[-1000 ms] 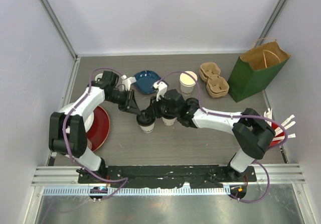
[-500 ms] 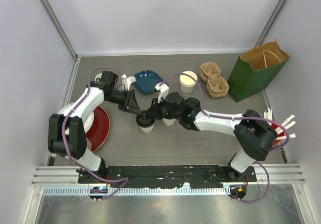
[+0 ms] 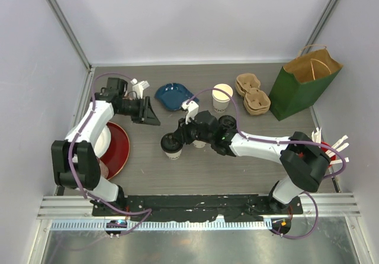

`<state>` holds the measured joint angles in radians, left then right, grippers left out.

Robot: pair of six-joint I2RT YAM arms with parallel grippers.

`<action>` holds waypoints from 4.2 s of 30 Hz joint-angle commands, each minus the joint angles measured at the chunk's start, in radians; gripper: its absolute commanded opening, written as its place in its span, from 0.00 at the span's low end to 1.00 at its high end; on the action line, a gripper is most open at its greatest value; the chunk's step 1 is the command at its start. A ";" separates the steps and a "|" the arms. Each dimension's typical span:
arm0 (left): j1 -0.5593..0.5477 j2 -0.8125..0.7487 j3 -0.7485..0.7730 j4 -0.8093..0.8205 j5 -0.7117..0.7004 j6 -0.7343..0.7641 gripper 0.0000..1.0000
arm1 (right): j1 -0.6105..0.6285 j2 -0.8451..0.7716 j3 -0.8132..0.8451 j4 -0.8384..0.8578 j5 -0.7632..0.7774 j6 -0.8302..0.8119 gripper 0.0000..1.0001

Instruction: Pack the takeout coffee

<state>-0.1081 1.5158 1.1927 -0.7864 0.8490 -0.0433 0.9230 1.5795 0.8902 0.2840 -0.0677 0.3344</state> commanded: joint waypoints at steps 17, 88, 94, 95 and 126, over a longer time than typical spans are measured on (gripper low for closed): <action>-0.011 0.107 -0.116 -0.066 0.065 0.065 0.29 | 0.017 0.033 0.001 -0.190 0.034 -0.046 0.01; -0.039 -0.022 0.061 -0.076 -0.136 0.071 0.33 | 0.042 -0.157 0.041 -0.216 -0.015 -0.164 0.45; -0.038 -0.019 0.097 -0.106 -0.166 0.085 0.33 | 0.037 -0.139 0.243 -0.466 -0.151 -0.351 0.76; -0.038 -0.022 0.100 -0.109 -0.168 0.088 0.33 | 0.034 -0.104 0.310 -0.564 -0.184 -0.450 0.76; 0.019 -0.066 0.081 -0.132 -0.220 0.105 0.34 | -0.027 0.312 0.823 -1.086 -0.389 -0.880 0.54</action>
<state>-0.0948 1.4826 1.2659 -0.9165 0.6285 0.0433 0.8963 1.8778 1.6577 -0.8085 -0.4328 -0.5289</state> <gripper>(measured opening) 0.337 0.562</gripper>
